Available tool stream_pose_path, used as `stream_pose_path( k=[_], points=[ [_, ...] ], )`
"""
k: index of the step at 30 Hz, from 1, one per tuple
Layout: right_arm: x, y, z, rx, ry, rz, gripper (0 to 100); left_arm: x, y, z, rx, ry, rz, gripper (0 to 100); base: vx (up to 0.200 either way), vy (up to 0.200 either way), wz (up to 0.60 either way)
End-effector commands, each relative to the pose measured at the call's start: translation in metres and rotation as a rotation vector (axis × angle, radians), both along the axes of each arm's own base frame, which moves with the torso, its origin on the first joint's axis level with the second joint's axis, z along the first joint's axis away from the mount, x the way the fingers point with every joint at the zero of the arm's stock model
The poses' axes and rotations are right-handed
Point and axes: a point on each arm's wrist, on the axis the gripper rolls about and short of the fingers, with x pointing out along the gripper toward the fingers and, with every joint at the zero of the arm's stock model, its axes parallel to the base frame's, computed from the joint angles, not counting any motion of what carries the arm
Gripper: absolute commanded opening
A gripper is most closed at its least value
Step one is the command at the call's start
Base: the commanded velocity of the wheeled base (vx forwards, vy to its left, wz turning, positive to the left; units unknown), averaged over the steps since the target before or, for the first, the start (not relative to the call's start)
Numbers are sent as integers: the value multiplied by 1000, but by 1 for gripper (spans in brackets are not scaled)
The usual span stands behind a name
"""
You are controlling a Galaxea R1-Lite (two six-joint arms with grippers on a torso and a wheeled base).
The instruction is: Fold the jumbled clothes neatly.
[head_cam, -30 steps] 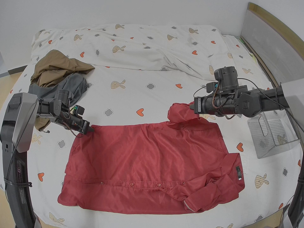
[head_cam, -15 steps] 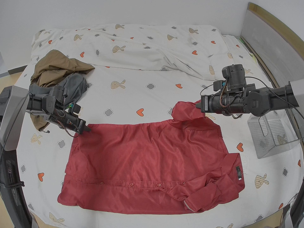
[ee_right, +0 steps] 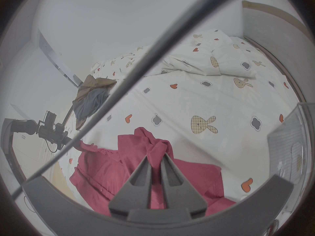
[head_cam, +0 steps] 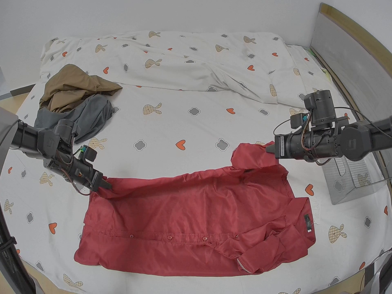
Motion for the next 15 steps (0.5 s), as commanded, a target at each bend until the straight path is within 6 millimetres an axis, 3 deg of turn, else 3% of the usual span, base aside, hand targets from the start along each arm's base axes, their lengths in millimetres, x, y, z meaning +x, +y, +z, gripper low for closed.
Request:
stream_pose_path(
  k=[1, 8, 15],
  points=[
    [-31, -9, 9, 3, 1, 8, 0, -32, -2, 8, 10, 11, -6, 0, 0, 0, 0],
    [-66, -21, -7, -23, 73, 18, 0, -48, -2, -12, 30, 17, 8, 0, 0, 0, 0],
    [-82, -22, -26, -52, 142, 35, 0, -62, -6, -18, 31, 50, -4, 0, 0, 0, 0]
  ],
)
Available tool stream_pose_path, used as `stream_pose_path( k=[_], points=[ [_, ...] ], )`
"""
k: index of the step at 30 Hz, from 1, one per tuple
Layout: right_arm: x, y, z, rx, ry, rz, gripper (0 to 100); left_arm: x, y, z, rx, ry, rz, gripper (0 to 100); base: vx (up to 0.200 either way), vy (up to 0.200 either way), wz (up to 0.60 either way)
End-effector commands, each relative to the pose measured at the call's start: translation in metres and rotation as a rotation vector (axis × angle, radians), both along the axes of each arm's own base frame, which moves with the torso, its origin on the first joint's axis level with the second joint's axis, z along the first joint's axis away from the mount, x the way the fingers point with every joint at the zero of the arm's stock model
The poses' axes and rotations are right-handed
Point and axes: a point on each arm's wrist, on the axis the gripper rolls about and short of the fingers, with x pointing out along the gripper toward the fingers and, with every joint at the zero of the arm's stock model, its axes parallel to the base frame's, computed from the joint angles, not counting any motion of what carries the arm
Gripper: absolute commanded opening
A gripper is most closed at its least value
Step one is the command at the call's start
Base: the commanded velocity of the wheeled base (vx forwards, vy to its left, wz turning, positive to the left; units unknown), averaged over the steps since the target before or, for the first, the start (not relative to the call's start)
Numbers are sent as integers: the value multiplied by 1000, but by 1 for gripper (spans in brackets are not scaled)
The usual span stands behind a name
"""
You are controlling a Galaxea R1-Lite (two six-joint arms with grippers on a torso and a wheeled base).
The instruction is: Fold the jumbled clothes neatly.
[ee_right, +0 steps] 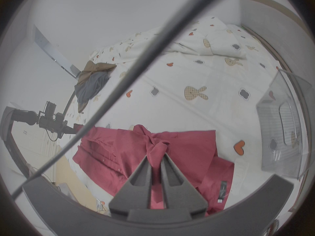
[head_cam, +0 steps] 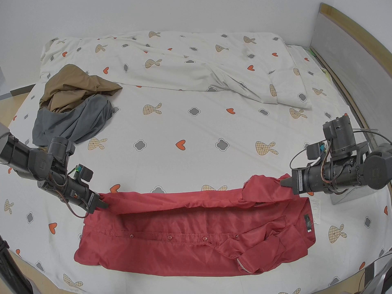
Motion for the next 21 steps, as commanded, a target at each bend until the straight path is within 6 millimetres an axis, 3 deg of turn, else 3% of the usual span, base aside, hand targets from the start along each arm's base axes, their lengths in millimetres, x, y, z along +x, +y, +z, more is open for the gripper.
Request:
stream_pose_path(
  k=[1, 8, 14, 15, 21],
  points=[
    [-14, -2, -3, -5, 15, 14, 0, -12, -3, -2, 2, 20, -8, 0, 0, 0, 0],
    [-28, 10, -24, -40, 90, 69, 0, -18, -6, -15, 1, 68, -19, 0, 0, 0, 0],
    [-21, 11, -29, -48, 104, 60, 0, -18, -7, -25, 1, 87, -22, 0, 0, 0, 0],
    [-21, 10, -29, -48, 104, 58, 0, -18, -7, -26, 1, 91, -22, 100, 0, 0, 0],
    [-21, 10, -29, -48, 102, 59, 0, -25, -6, -25, 0, 95, -19, 100, 0, 0, 0]
  ],
)
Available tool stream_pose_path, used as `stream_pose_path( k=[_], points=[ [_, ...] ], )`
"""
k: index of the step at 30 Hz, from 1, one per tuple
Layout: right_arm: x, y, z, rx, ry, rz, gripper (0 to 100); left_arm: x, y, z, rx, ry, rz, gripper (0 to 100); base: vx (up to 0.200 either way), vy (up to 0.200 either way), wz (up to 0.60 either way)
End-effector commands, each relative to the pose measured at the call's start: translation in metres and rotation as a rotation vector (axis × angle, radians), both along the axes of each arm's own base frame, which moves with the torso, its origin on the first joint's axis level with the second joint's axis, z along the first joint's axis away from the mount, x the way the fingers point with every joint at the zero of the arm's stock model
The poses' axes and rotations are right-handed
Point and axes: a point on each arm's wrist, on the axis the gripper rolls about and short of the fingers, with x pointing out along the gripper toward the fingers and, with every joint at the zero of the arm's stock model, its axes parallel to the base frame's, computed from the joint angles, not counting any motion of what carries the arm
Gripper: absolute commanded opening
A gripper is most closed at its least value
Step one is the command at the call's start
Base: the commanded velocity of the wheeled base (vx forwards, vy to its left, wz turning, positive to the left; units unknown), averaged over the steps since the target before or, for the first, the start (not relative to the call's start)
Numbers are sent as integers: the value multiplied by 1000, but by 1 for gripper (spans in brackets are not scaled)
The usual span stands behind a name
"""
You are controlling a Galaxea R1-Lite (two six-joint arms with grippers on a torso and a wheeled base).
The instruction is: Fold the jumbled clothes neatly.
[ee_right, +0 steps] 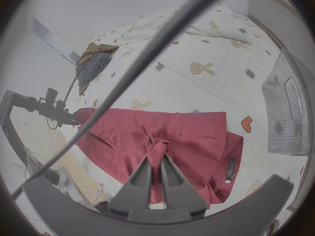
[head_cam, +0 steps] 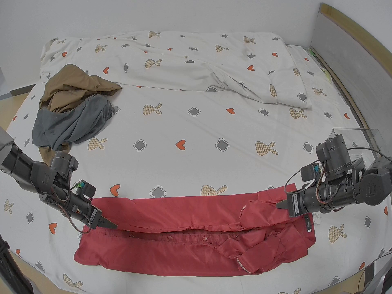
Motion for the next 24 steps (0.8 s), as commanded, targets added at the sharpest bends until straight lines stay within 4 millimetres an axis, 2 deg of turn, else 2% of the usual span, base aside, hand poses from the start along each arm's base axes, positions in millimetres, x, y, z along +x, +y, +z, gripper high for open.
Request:
stream_pose_path(
  k=[1, 6, 15, 19, 24],
  points=[
    [1, 1, -2, -5, 5, 1, 0, -4, 1, 3, -1, -2, 3, 100, 0, 0, 0],
    [0, 2, -3, -6, 12, 6, 0, -12, 1, 9, 1, -16, 3, 100, 0, 0, 0],
    [-3, 3, -7, -14, 28, 14, 0, -21, 3, -3, 23, 42, 16, 100, 0, 0, 0],
    [-5, 3, -9, -18, 36, 17, 0, -18, 16, -12, 54, 57, 67, 100, 0, 0, 0],
    [-8, 2, -12, -23, 46, 20, 0, -17, 27, -10, 69, 35, 115, 100, 0, 0, 0]
  ],
)
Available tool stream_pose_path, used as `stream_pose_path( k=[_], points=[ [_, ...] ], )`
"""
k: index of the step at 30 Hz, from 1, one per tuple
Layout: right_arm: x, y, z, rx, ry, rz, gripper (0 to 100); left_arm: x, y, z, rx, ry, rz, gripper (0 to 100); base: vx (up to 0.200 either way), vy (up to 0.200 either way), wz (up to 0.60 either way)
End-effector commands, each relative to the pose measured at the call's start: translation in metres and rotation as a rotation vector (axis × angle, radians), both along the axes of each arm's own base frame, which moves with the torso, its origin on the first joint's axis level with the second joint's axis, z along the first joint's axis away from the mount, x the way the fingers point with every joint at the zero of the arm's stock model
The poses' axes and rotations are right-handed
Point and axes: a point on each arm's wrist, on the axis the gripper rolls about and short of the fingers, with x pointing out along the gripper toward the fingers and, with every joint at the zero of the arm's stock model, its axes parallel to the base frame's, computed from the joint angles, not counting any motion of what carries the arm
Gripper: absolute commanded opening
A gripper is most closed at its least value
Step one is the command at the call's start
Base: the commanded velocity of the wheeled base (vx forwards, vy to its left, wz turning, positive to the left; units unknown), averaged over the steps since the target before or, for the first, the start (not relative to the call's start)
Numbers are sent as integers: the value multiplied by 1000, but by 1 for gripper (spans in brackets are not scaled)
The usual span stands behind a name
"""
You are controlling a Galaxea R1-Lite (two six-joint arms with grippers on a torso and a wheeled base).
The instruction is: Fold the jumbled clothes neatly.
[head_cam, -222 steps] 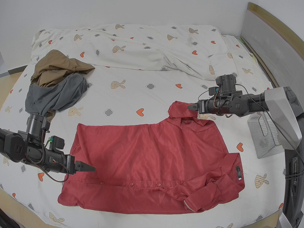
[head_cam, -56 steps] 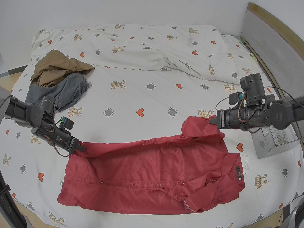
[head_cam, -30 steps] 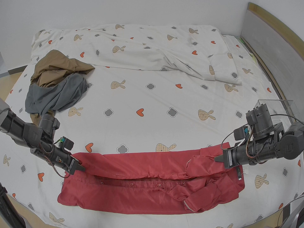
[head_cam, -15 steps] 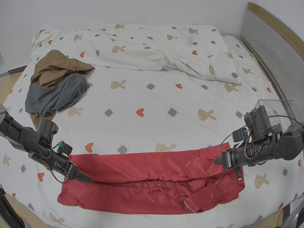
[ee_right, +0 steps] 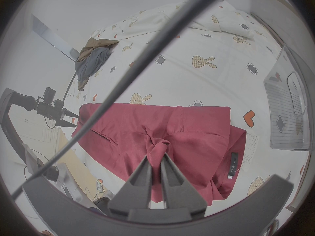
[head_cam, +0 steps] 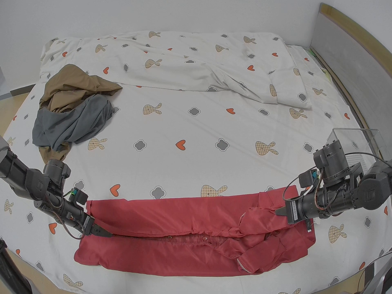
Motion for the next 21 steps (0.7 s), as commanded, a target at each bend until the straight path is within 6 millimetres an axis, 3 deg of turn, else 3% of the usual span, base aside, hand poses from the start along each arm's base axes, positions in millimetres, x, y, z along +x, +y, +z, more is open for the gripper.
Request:
stream_pose_path(
  k=[1, 6, 11, 14, 21],
  points=[
    [-3, 0, -3, -5, 11, 6, 0, 1, 12, 1, 13, -12, 47, 100, 0, 0, 0],
    [-5, 1, -2, -4, 8, 12, 0, -3, 12, 24, 10, -93, 55, 100, 0, 0, 0],
    [-5, 1, -2, -4, 8, 12, 0, -6, 7, 35, -43, -124, 49, 100, 0, 0, 0],
    [-5, 1, -4, -5, 16, 11, 0, -3, 2, 41, -168, -164, 34, 100, 0, 0, 0],
    [-4, 3, 0, 0, 0, 18, 0, -5, -16, 23, -221, -88, -11, 100, 0, 0, 0]
  ],
)
